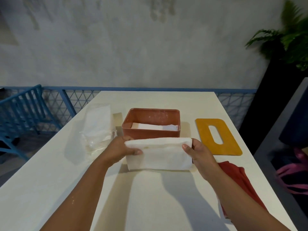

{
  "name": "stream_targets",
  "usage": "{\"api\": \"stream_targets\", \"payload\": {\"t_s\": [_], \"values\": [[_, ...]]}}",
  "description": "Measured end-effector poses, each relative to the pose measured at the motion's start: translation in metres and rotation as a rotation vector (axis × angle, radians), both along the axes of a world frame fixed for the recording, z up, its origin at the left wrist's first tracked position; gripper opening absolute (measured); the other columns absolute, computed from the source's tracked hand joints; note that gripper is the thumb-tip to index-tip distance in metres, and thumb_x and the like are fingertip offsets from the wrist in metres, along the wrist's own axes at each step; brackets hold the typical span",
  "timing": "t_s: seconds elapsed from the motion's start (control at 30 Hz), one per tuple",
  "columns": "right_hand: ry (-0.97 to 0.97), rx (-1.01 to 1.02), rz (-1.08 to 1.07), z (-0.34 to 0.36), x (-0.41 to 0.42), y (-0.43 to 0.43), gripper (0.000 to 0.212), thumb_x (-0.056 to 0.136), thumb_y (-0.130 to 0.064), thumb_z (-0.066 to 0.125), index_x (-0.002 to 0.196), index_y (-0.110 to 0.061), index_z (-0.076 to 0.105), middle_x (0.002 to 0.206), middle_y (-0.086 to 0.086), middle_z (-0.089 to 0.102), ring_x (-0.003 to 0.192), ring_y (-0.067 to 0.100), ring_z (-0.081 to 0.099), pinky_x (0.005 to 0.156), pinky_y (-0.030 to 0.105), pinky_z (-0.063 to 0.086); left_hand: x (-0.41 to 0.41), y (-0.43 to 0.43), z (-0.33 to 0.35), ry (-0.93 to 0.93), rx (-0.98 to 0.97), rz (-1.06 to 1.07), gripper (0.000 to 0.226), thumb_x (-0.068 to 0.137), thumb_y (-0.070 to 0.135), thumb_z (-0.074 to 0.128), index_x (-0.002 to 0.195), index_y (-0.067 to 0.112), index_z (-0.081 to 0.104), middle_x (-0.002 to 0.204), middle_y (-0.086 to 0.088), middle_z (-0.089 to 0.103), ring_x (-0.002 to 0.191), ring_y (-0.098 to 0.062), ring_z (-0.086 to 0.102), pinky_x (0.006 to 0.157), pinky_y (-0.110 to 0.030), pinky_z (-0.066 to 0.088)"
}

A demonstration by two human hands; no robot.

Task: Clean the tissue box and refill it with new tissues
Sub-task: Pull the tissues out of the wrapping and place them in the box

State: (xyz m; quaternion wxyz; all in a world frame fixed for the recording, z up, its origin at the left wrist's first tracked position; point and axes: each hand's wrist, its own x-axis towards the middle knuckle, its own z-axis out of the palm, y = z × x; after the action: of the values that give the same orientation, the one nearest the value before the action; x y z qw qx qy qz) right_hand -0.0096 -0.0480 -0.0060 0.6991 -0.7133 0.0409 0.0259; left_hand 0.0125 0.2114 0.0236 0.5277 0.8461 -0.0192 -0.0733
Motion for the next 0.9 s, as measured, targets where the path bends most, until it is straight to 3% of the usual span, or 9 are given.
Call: {"api": "stream_targets", "payload": {"t_s": [0.1, 0.17, 0.27, 0.4, 0.53, 0.63, 0.7, 0.8, 0.9], "values": [[-0.014, 0.059, 0.005, -0.001, 0.002, 0.004, 0.012, 0.096, -0.011, 0.050, 0.101, -0.018, 0.058, 0.102, 0.005, 0.068, 0.098, 0.022, 0.062, 0.092, 0.043, 0.048, -0.006, 0.001, -0.012, -0.074, -0.371, 0.157, 0.027, 0.073, -0.002, 0.071, 0.096, 0.013, 0.067, 0.081, 0.007, 0.074, 0.085, -0.018, 0.066, 0.062, -0.013, 0.051], [-0.034, 0.112, 0.030, -0.001, 0.000, 0.007, 0.014, 0.095, -0.005, 0.049, 0.100, -0.016, 0.056, 0.099, 0.005, 0.065, 0.095, 0.020, 0.060, 0.087, 0.038, 0.048, -0.010, -0.004, -0.021, -0.101, -0.423, 0.188, 0.034, 0.077, 0.008, 0.071, 0.109, 0.014, 0.062, 0.096, 0.004, 0.072, 0.091, -0.015, 0.065, 0.067, -0.018, 0.054], [-0.013, 0.075, 0.037, -0.007, -0.003, 0.011, 0.029, 0.084, 0.007, 0.054, 0.099, -0.018, 0.051, 0.096, 0.005, 0.061, 0.090, 0.019, 0.058, 0.080, 0.033, 0.049, -0.014, -0.009, -0.035, -0.042, -0.424, 0.180, 0.064, 0.062, 0.027, 0.081, 0.120, 0.019, 0.054, 0.112, -0.005, 0.066, 0.103, -0.023, 0.062, 0.085, -0.039, 0.054], [-0.019, -0.072, 0.003, -0.013, -0.006, 0.017, 0.050, 0.068, 0.002, 0.060, 0.114, -0.020, 0.053, 0.107, 0.003, 0.064, 0.102, 0.022, 0.061, 0.088, 0.043, 0.054, -0.016, -0.014, -0.047, 0.025, -0.508, 0.173, 0.061, 0.064, 0.014, 0.082, 0.118, 0.021, 0.055, 0.114, -0.008, 0.065, 0.108, -0.030, 0.061, 0.087, -0.055, 0.051], [-0.078, -0.142, -0.053, -0.004, -0.002, 0.015, 0.038, 0.079, 0.010, 0.056, 0.102, -0.021, 0.053, 0.093, -0.005, 0.061, 0.090, 0.013, 0.058, 0.068, 0.021, 0.050, -0.013, -0.011, -0.041, -0.057, -0.377, 0.242, 0.059, 0.068, 0.020, 0.081, 0.119, 0.020, 0.053, 0.110, -0.001, 0.065, 0.103, -0.020, 0.060, 0.085, -0.037, 0.052], [-0.086, -0.120, -0.032, -0.008, -0.003, 0.013, 0.037, 0.077, 0.007, 0.062, 0.098, -0.022, 0.053, 0.096, -0.001, 0.062, 0.092, 0.017, 0.060, 0.070, 0.023, 0.052, -0.015, -0.007, -0.042, 0.056, -0.458, 0.118, 0.079, 0.046, 0.023, 0.088, 0.117, 0.018, 0.055, 0.113, -0.010, 0.066, 0.105, -0.027, 0.063, 0.085, -0.050, 0.053], [-0.092, -0.118, -0.017, -0.010, -0.006, 0.011, 0.037, 0.076, 0.003, 0.068, 0.095, -0.025, 0.055, 0.097, 0.001, 0.064, 0.093, 0.019, 0.062, 0.072, 0.028, 0.055, -0.019, -0.008, -0.046, 0.104, -0.438, 0.060, 0.067, 0.049, 0.010, 0.086, 0.111, 0.015, 0.059, 0.110, -0.014, 0.067, 0.102, -0.031, 0.065, 0.081, -0.051, 0.055], [-0.150, -0.152, 0.005, 0.002, -0.003, 0.001, 0.034, 0.073, -0.001, 0.075, 0.092, -0.026, 0.063, 0.096, 0.001, 0.068, 0.092, 0.020, 0.064, 0.078, 0.034, 0.056, -0.018, -0.008, -0.039, -0.005, -0.169, 0.113, 0.042, 0.069, 0.005, 0.077, 0.102, 0.022, 0.059, 0.099, 0.001, 0.068, 0.096, -0.022, 0.064, 0.077, -0.031, 0.054], [-0.162, -0.188, 0.122, 0.029, 0.005, -0.008, 0.035, 0.072, 0.003, 0.076, 0.096, -0.021, 0.067, 0.084, -0.003, 0.067, 0.083, 0.016, 0.065, 0.074, 0.025, 0.054, -0.013, -0.008, -0.019, -0.087, -0.092, 0.111, 0.035, 0.078, 0.005, 0.070, 0.105, 0.024, 0.058, 0.099, 0.005, 0.067, 0.093, -0.016, 0.062, 0.083, -0.029, 0.051]]}}
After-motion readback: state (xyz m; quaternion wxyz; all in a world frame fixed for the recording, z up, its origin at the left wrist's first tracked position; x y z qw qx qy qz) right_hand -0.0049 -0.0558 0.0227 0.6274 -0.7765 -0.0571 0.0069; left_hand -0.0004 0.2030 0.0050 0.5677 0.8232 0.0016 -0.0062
